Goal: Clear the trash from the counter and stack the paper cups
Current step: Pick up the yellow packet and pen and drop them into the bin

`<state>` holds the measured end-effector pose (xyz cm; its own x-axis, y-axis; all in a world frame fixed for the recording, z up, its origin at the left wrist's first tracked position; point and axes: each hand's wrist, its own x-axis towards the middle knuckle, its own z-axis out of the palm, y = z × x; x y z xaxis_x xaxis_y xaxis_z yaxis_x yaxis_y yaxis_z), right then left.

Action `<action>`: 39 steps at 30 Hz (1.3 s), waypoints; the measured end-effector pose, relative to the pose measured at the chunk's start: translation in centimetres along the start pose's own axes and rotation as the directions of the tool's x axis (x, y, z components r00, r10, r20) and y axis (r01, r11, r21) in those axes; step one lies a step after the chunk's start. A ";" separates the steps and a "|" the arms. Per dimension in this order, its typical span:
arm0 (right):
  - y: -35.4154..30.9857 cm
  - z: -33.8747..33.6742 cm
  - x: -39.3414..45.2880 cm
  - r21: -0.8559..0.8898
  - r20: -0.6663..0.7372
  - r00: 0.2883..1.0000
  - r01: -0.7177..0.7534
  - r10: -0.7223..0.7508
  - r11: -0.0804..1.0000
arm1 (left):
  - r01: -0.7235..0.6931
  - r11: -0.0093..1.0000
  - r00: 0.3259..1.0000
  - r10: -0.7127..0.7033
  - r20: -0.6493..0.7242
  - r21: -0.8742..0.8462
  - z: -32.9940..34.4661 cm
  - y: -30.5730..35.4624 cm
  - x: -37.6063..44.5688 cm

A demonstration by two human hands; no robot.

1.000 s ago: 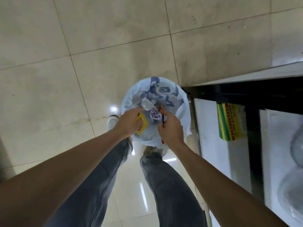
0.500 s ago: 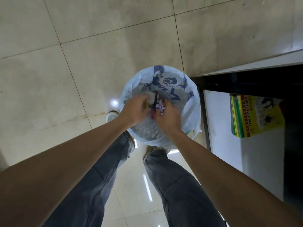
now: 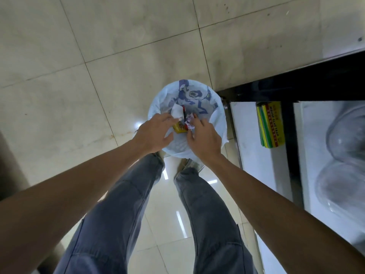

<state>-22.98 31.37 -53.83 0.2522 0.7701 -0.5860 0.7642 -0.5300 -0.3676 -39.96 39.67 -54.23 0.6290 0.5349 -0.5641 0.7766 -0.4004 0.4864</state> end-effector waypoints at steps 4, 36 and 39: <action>-0.7 -3.5 -3.4 -0.025 -0.047 0.999 0.021 -0.022 0.999 | -0.055 0.996 0.997 0.058 -0.046 0.065 -2.8 1.9 -3.4; -4.0 -24.5 -30.5 -0.104 -0.433 0.869 0.216 -0.239 0.971 | -0.210 0.858 0.923 0.331 -0.194 0.469 -20.5 23.8 -26.4; -3.8 -24.9 -32.9 -0.110 -0.501 0.828 0.228 -0.252 0.967 | -0.241 0.831 0.907 0.377 -0.189 0.501 -21.3 24.9 -27.9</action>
<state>-19.33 16.92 -15.18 0.3135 0.9491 -0.0307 0.8619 -0.2980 -0.4102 -38.87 30.66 -12.16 0.8565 0.4749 -0.2024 0.5113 -0.8343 0.2062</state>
